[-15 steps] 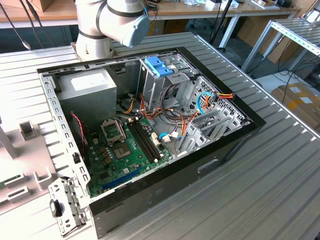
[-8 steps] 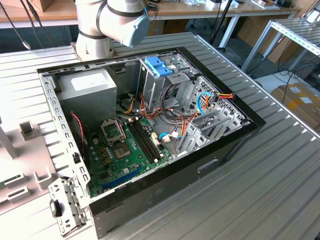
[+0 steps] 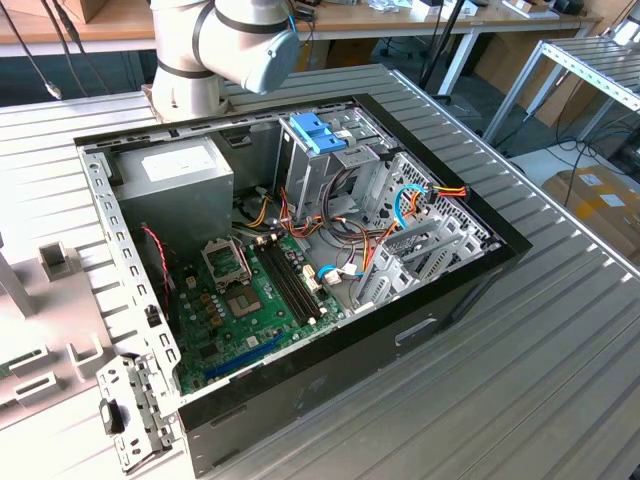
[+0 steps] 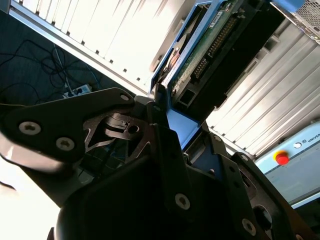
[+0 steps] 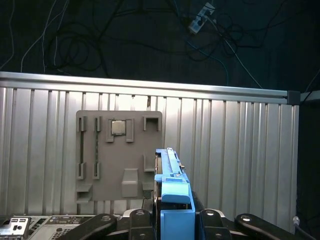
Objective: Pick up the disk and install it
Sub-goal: 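Pick up the disk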
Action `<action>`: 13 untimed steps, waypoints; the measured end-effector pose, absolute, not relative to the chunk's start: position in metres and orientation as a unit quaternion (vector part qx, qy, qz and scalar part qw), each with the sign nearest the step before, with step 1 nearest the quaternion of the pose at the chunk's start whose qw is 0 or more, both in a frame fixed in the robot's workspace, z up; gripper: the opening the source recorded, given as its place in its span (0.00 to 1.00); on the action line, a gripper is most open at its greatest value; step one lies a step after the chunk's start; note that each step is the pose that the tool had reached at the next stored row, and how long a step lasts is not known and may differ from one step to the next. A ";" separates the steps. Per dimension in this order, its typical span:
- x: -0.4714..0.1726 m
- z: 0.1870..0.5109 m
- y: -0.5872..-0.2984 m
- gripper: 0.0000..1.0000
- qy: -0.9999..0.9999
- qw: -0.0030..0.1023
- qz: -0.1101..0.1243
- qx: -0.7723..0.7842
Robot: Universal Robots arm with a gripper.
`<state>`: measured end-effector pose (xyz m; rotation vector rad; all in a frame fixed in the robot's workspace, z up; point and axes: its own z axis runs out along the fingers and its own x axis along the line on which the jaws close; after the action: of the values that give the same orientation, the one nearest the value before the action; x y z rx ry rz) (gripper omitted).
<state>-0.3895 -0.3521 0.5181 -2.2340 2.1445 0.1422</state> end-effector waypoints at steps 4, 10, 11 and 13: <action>-0.388 0.518 -0.352 0.37 0.692 0.021 0.046 -0.720; -0.385 0.518 -0.353 0.37 0.692 0.021 0.046 -0.721; -0.384 0.518 -0.353 0.37 0.692 0.021 0.046 -0.720; -0.382 0.518 -0.354 0.37 0.692 0.021 0.046 -0.720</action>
<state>-0.3822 -0.3537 0.5179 -2.2341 2.1446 0.1423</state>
